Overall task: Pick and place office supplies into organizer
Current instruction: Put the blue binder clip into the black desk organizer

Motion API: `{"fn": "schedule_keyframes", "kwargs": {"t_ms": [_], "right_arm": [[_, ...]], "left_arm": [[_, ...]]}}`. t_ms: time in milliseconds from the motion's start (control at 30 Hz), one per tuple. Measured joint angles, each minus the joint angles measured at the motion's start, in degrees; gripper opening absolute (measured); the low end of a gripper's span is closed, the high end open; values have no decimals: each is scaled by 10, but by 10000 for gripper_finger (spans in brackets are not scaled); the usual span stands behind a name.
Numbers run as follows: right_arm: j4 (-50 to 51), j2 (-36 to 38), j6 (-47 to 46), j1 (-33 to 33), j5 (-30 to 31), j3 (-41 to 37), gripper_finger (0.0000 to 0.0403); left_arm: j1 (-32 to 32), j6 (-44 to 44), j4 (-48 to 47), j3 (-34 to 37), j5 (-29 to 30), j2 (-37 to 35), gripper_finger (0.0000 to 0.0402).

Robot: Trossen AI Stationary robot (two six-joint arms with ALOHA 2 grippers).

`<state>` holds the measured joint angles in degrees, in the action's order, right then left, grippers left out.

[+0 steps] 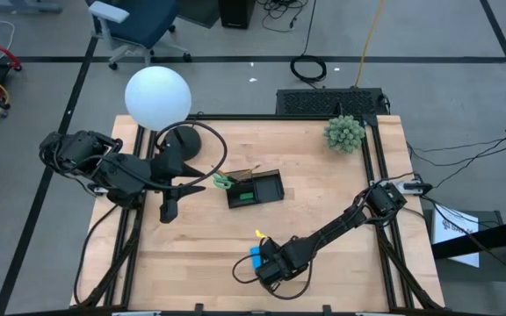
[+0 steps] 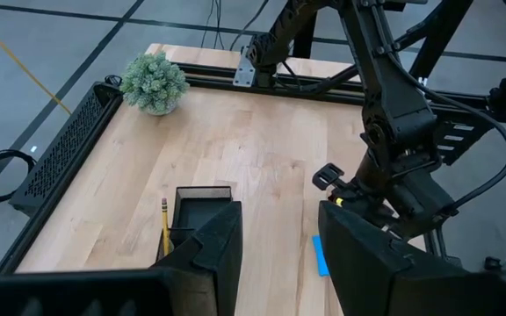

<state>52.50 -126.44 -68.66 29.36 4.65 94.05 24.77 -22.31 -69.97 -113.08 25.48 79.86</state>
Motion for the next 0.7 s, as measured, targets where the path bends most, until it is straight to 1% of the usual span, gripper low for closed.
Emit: {"fn": "schedule_keyframes", "kwargs": {"t_ms": [67, 133, 233, 300, 700], "right_arm": [[9, -1, 21, 0, -1, 12, 134], [29, -1, 50, 2, 10, 29, 134], [60, -2, 114, 4, 26, 45, 134], [64, -3, 151, 3, 25, 51, 134], [56, -1, 267, 5, 16, 55, 134]], "left_arm": [[0, 0, 0, 0, 0, 0, 145], [0, 0, 0, 0, 0, 0, 145], [0, 0, 0, 0, 0, 0, 145], [0, 0, 0, 0, 0, 0, 145], [0, 0, 0, 0, 0, 0, 145]]}}
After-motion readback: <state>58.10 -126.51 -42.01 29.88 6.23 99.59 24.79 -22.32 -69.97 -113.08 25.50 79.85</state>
